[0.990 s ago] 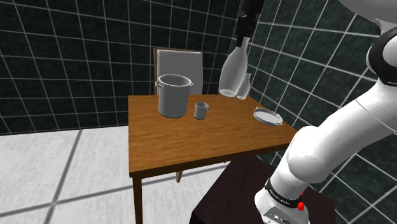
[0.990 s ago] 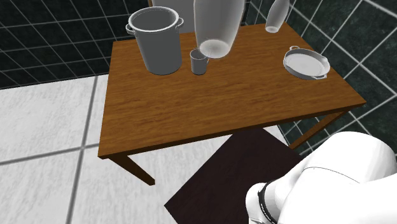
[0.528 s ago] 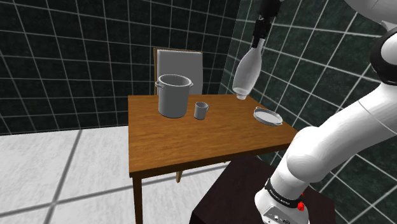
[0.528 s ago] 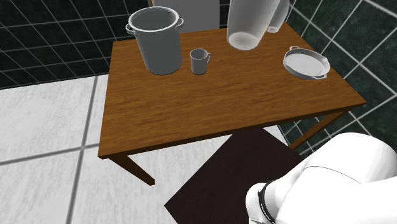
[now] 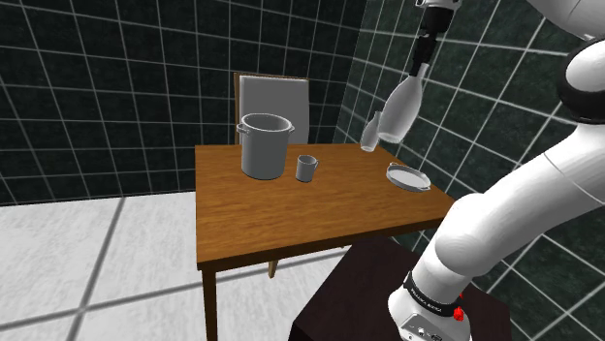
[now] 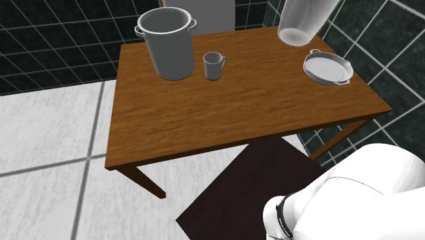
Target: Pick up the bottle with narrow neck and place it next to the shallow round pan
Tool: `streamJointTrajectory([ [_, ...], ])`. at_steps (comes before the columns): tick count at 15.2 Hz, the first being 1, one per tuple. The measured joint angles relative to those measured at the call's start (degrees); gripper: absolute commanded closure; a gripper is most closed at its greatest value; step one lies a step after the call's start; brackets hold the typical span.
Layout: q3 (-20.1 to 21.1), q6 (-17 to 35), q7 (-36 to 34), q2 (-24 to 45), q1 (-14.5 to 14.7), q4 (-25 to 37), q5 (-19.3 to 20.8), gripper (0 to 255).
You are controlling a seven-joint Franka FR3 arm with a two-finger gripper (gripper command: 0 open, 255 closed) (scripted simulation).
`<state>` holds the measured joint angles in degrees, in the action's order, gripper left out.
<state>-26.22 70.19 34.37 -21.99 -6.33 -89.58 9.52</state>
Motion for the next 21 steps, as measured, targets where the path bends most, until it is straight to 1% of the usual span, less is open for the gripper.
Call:
streamJointTrajectory([
  [4,-5.68,0.32,7.13,2.41,-1.12,2.72,0.66,255],
  [8,-12.20,0.02,14.90,6.65,-2.15,7.55,-0.13,255],
  [12,-19.60,-0.14,23.24,12.99,-3.59,13.26,-3.40,255],
  [14,-24.23,-0.46,28.62,17.72,-5.29,16.97,-6.72,255],
  [16,-28.59,-1.27,34.43,23.54,-8.45,21.30,-11.55,255],
  [17,-30.16,-1.77,37.15,26.18,-10.61,23.24,-13.97,255],
  [18,-31.78,-2.91,40.29,30.06,-13.97,26.52,-17.46,255],
  [19,-32.66,-4.12,43.36,34.05,-18.12,30.01,-21.30,255],
  [20,-32.87,-6.06,45.99,37.60,-22.81,34.23,-24.86,255],
  [21,-32.61,-7.20,47.60,40.08,-26.62,37.26,-27.45,255],
])
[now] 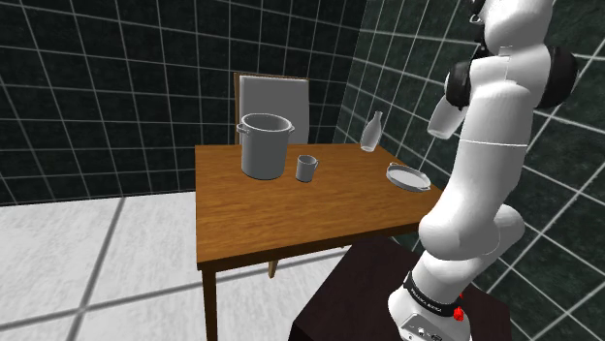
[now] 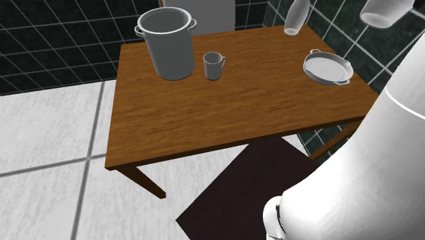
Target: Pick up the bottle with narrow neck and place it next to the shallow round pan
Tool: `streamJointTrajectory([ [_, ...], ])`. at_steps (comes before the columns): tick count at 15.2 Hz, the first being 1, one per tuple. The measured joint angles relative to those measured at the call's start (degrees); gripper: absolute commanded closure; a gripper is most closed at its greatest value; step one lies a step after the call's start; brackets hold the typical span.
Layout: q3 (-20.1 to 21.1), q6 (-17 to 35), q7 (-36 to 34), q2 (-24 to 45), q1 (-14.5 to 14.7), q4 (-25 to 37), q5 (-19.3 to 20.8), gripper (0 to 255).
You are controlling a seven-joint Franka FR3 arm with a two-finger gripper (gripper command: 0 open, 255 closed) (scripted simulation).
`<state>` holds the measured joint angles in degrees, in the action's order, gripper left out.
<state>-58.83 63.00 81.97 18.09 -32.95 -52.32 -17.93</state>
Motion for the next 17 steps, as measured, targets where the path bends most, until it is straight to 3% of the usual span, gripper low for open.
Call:
streamJointTrajectory([
  [2,1.26,-2.27,2.14,4.57,-7.14,6.04,-4.54,255],
  [3,1.29,-1.69,2.47,4.76,-7.14,5.36,-4.58,255],
  [10,-1.10,8.82,1.57,-2.28,3.96,-11.19,2.95,255],
  [17,-1.64,16.75,-0.81,-7.95,10.48,-22.56,8.40,255],
])
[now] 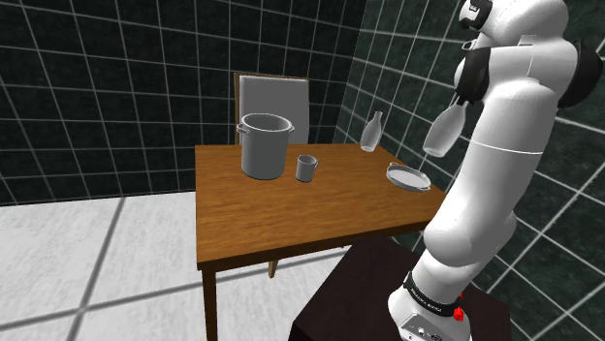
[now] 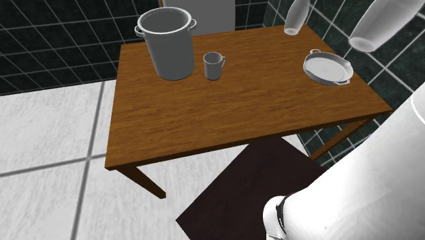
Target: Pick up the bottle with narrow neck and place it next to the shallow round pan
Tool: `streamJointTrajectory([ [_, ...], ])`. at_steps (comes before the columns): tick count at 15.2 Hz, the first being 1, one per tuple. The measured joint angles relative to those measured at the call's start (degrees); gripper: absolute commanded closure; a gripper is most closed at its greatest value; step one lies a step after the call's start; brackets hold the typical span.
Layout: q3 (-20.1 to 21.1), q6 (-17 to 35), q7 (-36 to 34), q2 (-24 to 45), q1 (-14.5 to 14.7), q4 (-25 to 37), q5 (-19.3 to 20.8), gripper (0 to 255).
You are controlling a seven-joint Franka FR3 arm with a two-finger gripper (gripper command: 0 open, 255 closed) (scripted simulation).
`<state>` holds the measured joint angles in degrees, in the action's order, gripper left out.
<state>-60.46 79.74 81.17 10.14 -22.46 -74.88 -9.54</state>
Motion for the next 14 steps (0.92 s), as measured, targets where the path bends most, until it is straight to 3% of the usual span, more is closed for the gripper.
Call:
streamJointTrajectory([
  [4,0.11,4.07,-1.46,-2.93,2.50,-5.59,2.65,255],
  [14,0.80,12.83,-3.93,-7.25,5.29,-16.49,6.45,255],
])
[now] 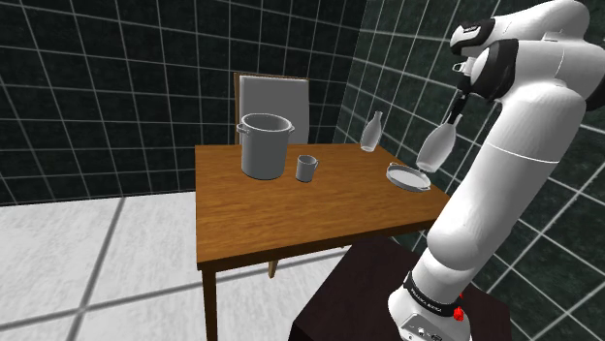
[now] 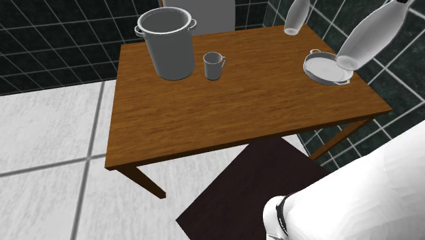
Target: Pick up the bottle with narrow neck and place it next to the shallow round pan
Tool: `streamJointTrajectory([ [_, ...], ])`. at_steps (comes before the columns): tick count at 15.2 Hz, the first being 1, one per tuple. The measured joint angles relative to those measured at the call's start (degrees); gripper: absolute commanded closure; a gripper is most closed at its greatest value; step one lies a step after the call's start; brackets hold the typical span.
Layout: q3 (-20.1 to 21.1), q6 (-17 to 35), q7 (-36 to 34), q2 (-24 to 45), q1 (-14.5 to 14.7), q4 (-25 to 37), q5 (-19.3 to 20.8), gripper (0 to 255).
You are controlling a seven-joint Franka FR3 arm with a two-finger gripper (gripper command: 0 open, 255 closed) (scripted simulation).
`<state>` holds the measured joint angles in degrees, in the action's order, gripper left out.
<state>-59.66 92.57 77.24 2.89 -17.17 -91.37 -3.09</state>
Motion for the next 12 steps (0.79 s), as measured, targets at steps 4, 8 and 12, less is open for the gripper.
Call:
streamJointTrajectory([
  [4,0.23,3.25,-0.60,-1.11,0.47,-3.79,0.95,255],
  [8,0.49,6.43,-1.24,-2.07,0.86,-7.45,1.77,255],
  [12,0.40,9.51,-0.92,-1.82,0.76,-10.41,1.55,255],
])
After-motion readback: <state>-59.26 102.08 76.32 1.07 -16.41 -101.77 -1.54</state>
